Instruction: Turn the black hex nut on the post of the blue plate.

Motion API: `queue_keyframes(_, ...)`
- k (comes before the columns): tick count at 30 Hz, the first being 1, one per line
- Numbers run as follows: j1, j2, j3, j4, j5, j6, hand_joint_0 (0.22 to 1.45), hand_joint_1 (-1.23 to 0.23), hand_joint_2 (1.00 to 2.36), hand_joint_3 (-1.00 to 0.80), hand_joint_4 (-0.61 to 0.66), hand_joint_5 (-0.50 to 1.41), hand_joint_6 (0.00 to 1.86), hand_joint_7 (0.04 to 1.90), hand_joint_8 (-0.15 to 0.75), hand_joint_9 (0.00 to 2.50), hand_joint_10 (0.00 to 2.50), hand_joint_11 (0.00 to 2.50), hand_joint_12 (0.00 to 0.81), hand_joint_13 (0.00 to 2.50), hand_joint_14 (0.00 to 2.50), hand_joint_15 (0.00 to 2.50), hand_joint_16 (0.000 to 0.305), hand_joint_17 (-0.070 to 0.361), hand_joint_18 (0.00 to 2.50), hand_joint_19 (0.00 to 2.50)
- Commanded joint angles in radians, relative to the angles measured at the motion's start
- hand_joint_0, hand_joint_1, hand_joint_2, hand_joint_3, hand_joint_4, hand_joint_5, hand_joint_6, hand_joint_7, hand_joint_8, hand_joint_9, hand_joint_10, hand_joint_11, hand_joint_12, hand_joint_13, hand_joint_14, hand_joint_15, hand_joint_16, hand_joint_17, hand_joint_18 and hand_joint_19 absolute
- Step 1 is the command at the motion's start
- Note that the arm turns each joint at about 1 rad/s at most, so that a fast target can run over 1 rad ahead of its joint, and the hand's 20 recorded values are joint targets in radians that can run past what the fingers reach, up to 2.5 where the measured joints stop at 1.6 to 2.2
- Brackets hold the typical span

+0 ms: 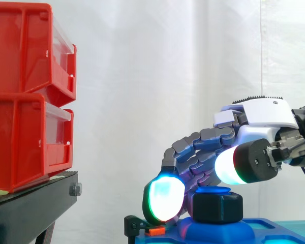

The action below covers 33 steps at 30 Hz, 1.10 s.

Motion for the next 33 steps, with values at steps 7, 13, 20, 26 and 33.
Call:
queue_keyframes(7, 0.002, 0.000, -0.011, 0.012, -0.001, -0.001, 0.40, -0.54, 1.00, -0.50, 0.56, -0.28, 0.50, 0.86, 0.528, 0.35, 0.00, 0.24, 0.644, 0.53, 0.00, 0.61, 0.080, 0.179, 0.42, 0.08)
queue_keyframes(13, 0.002, 0.000, -0.011, 0.014, 0.001, -0.001, 0.40, -0.54, 1.00, -0.50, 0.56, -0.28, 0.50, 0.85, 0.527, 0.35, 0.01, 0.24, 0.641, 0.53, 0.00, 0.61, 0.079, 0.179, 0.42, 0.08)
queue_keyframes(20, 0.005, 0.000, -0.011, 0.014, -0.001, -0.006, 0.40, -0.52, 1.00, -0.50, 0.56, -0.28, 0.50, 0.85, 0.526, 0.35, 0.00, 0.23, 0.643, 0.53, 0.00, 0.61, 0.079, 0.178, 0.42, 0.09)
queue_keyframes(26, 0.005, 0.000, -0.011, 0.009, -0.019, -0.003, 0.41, -0.53, 1.00, -0.50, 0.55, -0.28, 0.50, 0.90, 0.524, 0.35, 0.00, 0.22, 0.639, 0.53, 0.00, 0.62, 0.079, 0.177, 0.43, 0.09)
queue_keyframes(33, -0.001, 0.000, -0.006, 0.005, -0.032, 0.002, 0.41, -0.53, 1.00, -0.50, 0.54, -0.27, 0.50, 0.92, 0.524, 0.35, 0.00, 0.22, 0.640, 0.53, 0.00, 0.61, 0.079, 0.178, 0.42, 0.07)
